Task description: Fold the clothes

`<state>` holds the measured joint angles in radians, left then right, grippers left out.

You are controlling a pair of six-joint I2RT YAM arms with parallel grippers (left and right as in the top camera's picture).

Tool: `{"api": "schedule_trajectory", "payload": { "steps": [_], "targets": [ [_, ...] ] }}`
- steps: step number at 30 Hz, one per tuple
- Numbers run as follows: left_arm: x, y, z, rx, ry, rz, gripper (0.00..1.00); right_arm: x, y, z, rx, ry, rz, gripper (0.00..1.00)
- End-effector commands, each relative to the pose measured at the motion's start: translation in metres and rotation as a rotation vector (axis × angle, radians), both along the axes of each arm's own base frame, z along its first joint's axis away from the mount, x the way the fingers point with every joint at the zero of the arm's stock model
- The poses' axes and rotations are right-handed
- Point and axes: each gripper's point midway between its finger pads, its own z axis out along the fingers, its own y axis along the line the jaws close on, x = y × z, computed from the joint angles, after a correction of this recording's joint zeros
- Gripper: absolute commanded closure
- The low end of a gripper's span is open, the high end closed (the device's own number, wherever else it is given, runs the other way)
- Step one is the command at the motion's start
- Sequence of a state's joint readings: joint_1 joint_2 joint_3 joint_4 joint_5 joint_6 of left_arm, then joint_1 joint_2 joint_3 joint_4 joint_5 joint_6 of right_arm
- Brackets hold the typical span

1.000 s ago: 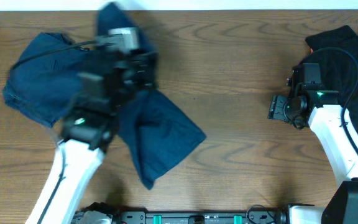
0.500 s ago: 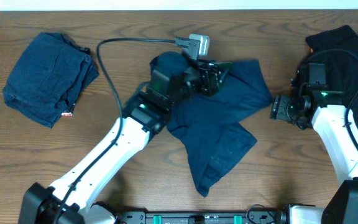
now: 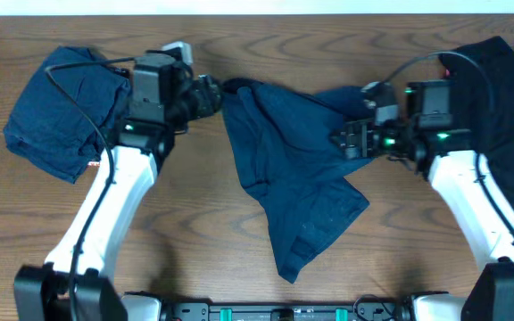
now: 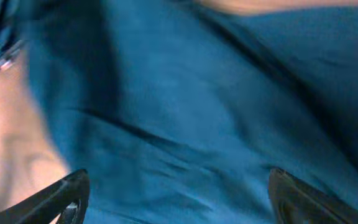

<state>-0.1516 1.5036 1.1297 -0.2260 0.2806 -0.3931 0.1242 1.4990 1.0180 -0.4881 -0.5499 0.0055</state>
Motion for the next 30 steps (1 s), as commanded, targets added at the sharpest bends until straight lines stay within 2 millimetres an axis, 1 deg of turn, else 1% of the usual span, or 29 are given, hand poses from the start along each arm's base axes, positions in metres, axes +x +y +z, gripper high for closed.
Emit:
{"api": "schedule_trajectory", "payload": {
  "steps": [1, 2, 5, 7, 10, 12, 13, 14, 16, 17, 18, 19, 20, 21, 22, 23, 24, 25, 26, 28, 30],
  "targets": [
    [0.010, 0.033, -0.026, -0.015, 0.077, 0.108, 0.41, -0.017, 0.046, -0.001, -0.008, -0.015, 0.133, 0.08],
    [0.012, 0.044, -0.034, -0.039, 0.103, 0.149, 0.41, -0.018, 0.056, -0.005, -0.045, -0.017, 0.126, 0.06],
    [0.014, 0.054, -0.042, -0.078, 0.131, 0.159, 0.40, -0.015, 0.076, -0.012, -0.084, -0.035, 0.099, 0.05],
    [0.013, 0.055, -0.045, -0.098, 0.147, 0.151, 0.40, -0.008, 0.090, -0.015, -0.090, -0.062, 0.077, 0.05],
    [0.009, 0.055, -0.049, -0.098, 0.171, 0.152, 0.40, 0.001, 0.119, -0.024, -0.057, -0.103, 0.097, 0.05],
    [0.006, 0.055, -0.051, -0.097, 0.186, 0.153, 0.40, 0.009, 0.131, -0.035, -0.041, -0.110, 0.078, 0.08],
    [0.005, 0.055, -0.052, -0.096, 0.193, 0.153, 0.40, 0.014, 0.136, -0.041, -0.038, -0.117, 0.068, 0.11],
    [0.003, 0.055, -0.054, -0.095, 0.202, 0.153, 0.39, 0.019, 0.138, -0.046, -0.036, -0.124, 0.053, 0.18],
    [0.000, 0.055, -0.056, -0.094, 0.216, 0.154, 0.39, 0.028, 0.140, -0.049, -0.017, -0.130, 0.010, 0.47],
    [-0.001, 0.055, -0.057, -0.094, 0.224, 0.155, 0.39, 0.031, 0.139, -0.047, -0.014, -0.136, -0.002, 0.81],
    [-0.002, 0.055, -0.058, -0.093, 0.229, 0.155, 0.39, 0.033, 0.134, -0.042, -0.019, -0.143, -0.018, 0.96],
    [-0.002, 0.055, -0.058, -0.093, 0.232, 0.155, 0.39, 0.036, 0.126, -0.037, -0.034, -0.148, -0.044, 0.99],
    [-0.002, 0.055, -0.058, -0.093, 0.232, 0.155, 0.40, 0.040, 0.113, -0.031, -0.062, -0.152, -0.087, 0.99],
    [-0.003, 0.055, -0.059, -0.092, 0.233, 0.154, 0.42, 0.044, 0.091, -0.021, -0.107, -0.149, -0.165, 0.99],
    [-0.003, 0.054, -0.059, -0.087, 0.231, 0.147, 0.46, 0.045, 0.064, -0.011, -0.164, -0.144, -0.259, 0.99],
    [-0.003, 0.053, -0.059, -0.078, 0.227, 0.136, 0.48, 0.044, 0.036, 0.000, -0.219, -0.139, -0.350, 0.99],
    [-0.003, 0.052, -0.058, -0.069, 0.221, 0.124, 0.53, 0.040, 0.008, 0.013, -0.270, -0.137, -0.438, 0.99],
    [-0.002, 0.050, -0.058, -0.057, 0.210, 0.107, 0.59, 0.031, -0.028, 0.030, -0.328, -0.138, -0.536, 0.99],
    [-0.001, 0.047, -0.057, -0.049, 0.199, 0.092, 0.61, 0.024, -0.048, 0.039, -0.356, -0.140, -0.583, 0.99],
    [0.003, 0.040, -0.054, -0.035, 0.171, 0.061, 0.65, -0.002, -0.097, 0.058, -0.420, -0.115, -0.702, 0.99],
    [0.006, 0.028, -0.050, -0.019, 0.138, 0.018, 0.65, -0.031, -0.139, 0.067, -0.475, -0.070, -0.833, 0.99]
  ]
}}
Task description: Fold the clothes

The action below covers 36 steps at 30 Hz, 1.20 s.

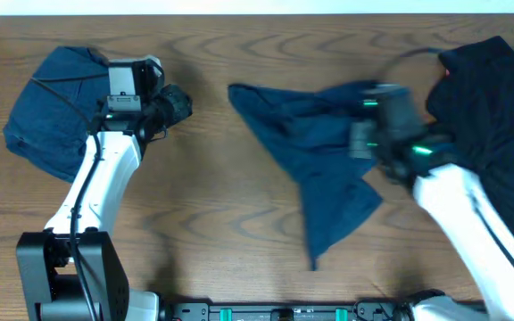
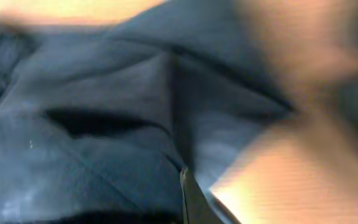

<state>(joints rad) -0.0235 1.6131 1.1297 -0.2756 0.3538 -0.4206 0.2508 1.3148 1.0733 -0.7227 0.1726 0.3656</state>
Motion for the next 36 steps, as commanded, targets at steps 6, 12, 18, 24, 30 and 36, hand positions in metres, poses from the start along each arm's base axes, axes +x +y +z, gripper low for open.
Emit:
{"api": "schedule_trajectory", "payload": {
  "steps": [6, 12, 18, 24, 30, 36],
  "targets": [
    [0.002, -0.061, -0.003, 0.031, -0.065, -0.181, 0.65, -0.069, -0.143, 0.043, -0.231, -0.016, -0.549, 0.99],
    [-0.014, -0.108, -0.026, 0.034, -0.008, -0.293, 0.65, -0.055, -0.180, 0.039, -0.251, -0.036, -0.656, 0.98],
    [-0.044, -0.160, -0.052, 0.031, 0.065, -0.432, 0.61, -0.005, -0.155, 0.029, -0.138, -0.080, -0.419, 0.97],
    [-0.085, -0.216, -0.066, -0.046, 0.132, -0.616, 0.27, 0.001, -0.145, 0.029, -0.097, -0.091, -0.363, 0.95],
    [-0.113, -0.248, -0.083, -0.095, 0.186, -0.725, 0.20, 0.000, -0.143, 0.027, -0.089, -0.083, -0.357, 0.91],
    [-0.135, -0.279, -0.111, -0.179, 0.237, -0.838, 0.20, -0.003, -0.143, 0.024, -0.090, -0.063, -0.356, 0.91]
  ]
}}
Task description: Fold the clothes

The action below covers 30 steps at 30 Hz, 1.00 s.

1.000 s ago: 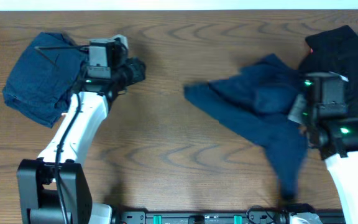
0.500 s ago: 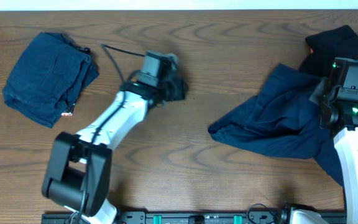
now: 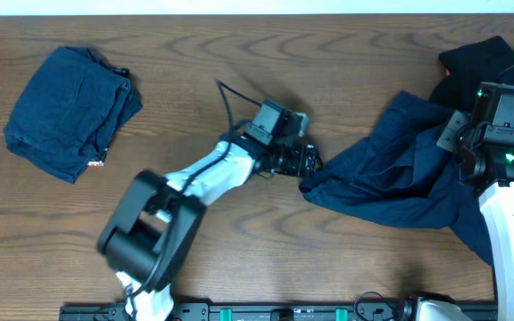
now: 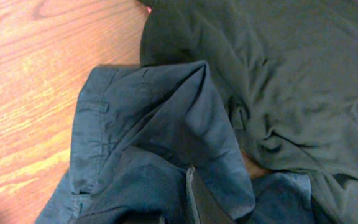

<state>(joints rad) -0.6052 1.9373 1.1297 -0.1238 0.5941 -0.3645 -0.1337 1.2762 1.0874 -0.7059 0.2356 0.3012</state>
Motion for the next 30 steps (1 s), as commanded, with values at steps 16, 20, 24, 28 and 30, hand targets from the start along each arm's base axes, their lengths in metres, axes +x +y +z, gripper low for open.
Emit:
{"api": "schedule_trajectory", "payload": {
  "steps": [16, 20, 24, 28, 30],
  "targets": [
    [-0.033, -0.045, 0.045, -0.262, 0.006, -0.261, 0.94, -0.006, 0.001, 0.001, -0.002, 0.018, 0.015, 0.94],
    [-0.004, -0.018, 0.114, -0.322, -0.146, -0.187, 0.94, -0.009, 0.001, 0.018, -0.009, -0.033, 0.015, 0.96],
    [0.023, 0.025, 0.181, -0.291, -0.353, -0.035, 0.94, -0.014, 0.002, 0.054, -0.026, -0.143, 0.016, 0.98],
    [0.030, 0.050, 0.229, -0.270, -0.508, 0.063, 0.94, -0.023, 0.004, 0.080, -0.036, -0.234, 0.018, 0.97],
    [0.027, 0.049, 0.230, -0.274, -0.503, 0.060, 0.93, -0.023, 0.008, 0.081, -0.020, -0.239, 0.035, 0.96]
  ]
}}
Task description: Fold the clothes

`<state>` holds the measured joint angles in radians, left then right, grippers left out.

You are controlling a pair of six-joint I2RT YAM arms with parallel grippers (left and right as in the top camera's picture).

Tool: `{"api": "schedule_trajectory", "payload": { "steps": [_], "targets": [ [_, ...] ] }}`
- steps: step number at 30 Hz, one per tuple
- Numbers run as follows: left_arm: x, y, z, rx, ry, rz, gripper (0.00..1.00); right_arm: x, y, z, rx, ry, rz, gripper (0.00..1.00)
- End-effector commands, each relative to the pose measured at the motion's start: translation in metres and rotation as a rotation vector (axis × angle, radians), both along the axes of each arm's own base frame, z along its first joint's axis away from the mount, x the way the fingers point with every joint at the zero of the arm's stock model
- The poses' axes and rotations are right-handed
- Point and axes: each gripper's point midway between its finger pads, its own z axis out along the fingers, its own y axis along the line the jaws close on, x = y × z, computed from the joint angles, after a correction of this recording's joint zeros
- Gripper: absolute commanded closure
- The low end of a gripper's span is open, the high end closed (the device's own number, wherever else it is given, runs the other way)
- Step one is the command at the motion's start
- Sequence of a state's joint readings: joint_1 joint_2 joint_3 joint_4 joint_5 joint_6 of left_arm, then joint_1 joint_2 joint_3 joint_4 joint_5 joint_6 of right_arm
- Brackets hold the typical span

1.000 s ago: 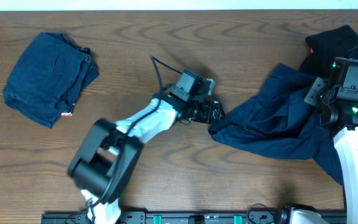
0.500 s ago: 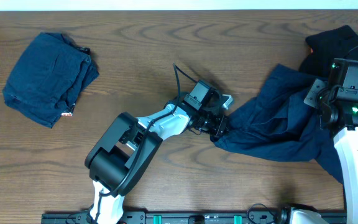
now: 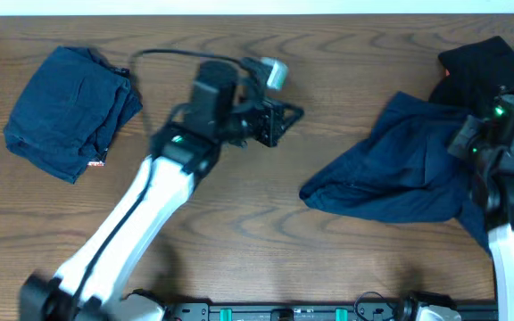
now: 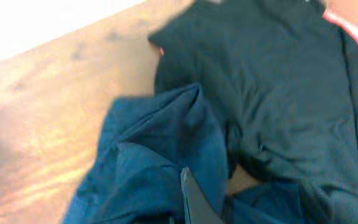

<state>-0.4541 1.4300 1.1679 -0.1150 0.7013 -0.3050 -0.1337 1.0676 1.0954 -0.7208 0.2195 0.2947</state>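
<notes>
A crumpled dark blue garment (image 3: 391, 174) lies bunched at the right of the wooden table, its far end against a black garment (image 3: 482, 55). My right gripper (image 3: 462, 141) is shut on the blue garment's right end. In the right wrist view one finger (image 4: 191, 200) presses into the blue cloth (image 4: 148, 168), with the black garment (image 4: 272, 81) beyond it. My left gripper (image 3: 279, 120) hangs open over bare wood at the table's upper middle, apart from the cloth. A folded blue garment (image 3: 68, 109) rests at the far left.
The black garment pile fills the far right corner, with a pink edge (image 4: 353, 37) showing in the right wrist view. A cable (image 3: 177, 55) loops above the left arm. The table's far edge (image 3: 257, 12) runs along the top.
My left gripper has moved from the blue garment's left edge up and left to bare wood, holding nothing. The right gripper stays shut on the garment, which lies about where it was.
At first the blue garment hung spread between both grippers at mid-table. Then the left gripper was away near the folded pile while the right held the cloth. Then the garment lay bunched at the right beside the black one, left gripper at its edge, now withdrawn.
</notes>
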Motion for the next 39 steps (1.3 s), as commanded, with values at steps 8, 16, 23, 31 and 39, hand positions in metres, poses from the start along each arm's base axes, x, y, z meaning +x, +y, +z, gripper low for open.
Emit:
{"api": "schedule_trajectory", "payload": {
  "steps": [8, 16, 23, 31, 39],
  "targets": [
    [0.003, -0.027, -0.108, 0.169, 0.214, -0.029, 0.44, 0.004, 0.011, -0.017, 0.053, 0.079, 0.060, 0.92],
    [-0.018, -0.082, -0.217, 0.213, 0.401, -0.144, 0.34, 0.005, 0.011, -0.028, 0.059, 0.117, 0.059, 0.92],
    [-0.058, -0.113, -0.279, 0.260, 0.488, -0.247, 0.31, 0.005, 0.011, -0.028, 0.059, 0.118, 0.059, 0.91],
    [-0.080, -0.135, -0.257, 0.204, 0.488, -0.360, 0.94, 0.005, 0.009, -0.027, 0.051, 0.117, 0.050, 0.92],
    [-0.017, -0.096, -0.132, 0.058, 0.295, -0.224, 0.94, 0.003, 0.009, -0.029, 0.044, 0.129, 0.057, 0.92]
  ]
}}
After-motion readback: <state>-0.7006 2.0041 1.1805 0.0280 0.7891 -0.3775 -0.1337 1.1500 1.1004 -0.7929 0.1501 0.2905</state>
